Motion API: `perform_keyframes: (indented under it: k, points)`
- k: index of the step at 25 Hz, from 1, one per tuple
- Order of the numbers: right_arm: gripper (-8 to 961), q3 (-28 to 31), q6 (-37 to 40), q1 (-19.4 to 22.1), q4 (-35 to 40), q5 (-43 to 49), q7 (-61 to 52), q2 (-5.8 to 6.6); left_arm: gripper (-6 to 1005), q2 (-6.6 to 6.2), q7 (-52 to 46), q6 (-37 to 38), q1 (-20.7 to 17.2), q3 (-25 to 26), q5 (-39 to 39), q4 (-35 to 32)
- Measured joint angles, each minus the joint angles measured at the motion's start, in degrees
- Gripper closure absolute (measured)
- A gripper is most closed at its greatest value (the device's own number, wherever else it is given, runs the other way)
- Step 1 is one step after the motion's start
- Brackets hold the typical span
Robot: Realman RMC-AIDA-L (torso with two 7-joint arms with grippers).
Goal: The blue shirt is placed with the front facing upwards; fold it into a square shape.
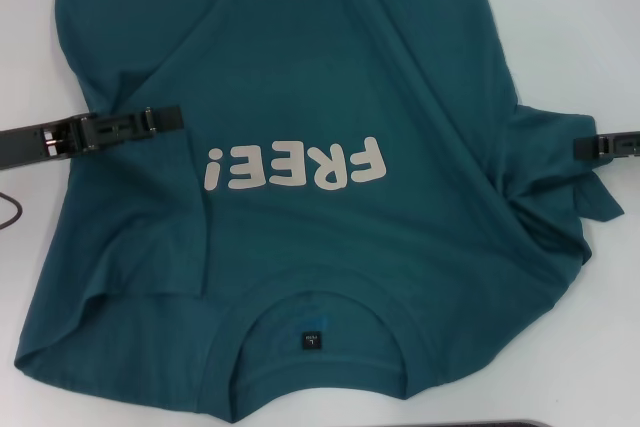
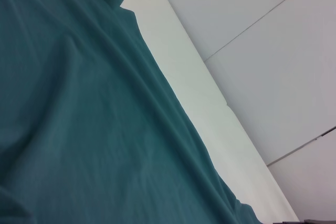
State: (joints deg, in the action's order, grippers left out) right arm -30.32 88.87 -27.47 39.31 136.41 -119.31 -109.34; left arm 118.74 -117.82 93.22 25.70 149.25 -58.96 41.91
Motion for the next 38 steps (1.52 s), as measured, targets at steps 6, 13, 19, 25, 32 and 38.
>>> perform_keyframes:
  k: [6,13,19,25,32,38]
  points:
    - [55,0.0,-0.6,-1.1,0.0,0.2,0.0,-0.64,79,0.00,0.2,-0.1,0.1,-0.4,0.0,-0.5]
    - [102,0.0,-3.0,-1.5,-0.1,2.6,-0.7,-0.91,80,-0.07,0.2,-0.7,0.2,-0.5,0.0,-0.7]
    - [330,0.0,-2.9,-1.4,-0.1,2.7,-0.7,-0.82,80,-0.21,0.2,-0.9,0.2,-0.4,0.0,-0.8]
    - [463,0.0,-2.8,-1.8,-0.1,2.5,-0.8,-0.88,80,-0.38,0.2,-1.3,0.3,-0.4,0.1,-0.9]
    - [704,0.2,-2.8,-2.1,0.0,2.4,-0.8,-0.88,80,-0.52,0.6,-1.6,0.4,-0.4,0.1,-1.5]
    - [901,0.5,-2.7,-1.9,0.2,2.3,-0.7,-0.88,80,-0.53,0.7,-1.7,0.5,-0.4,0.1,-1.5]
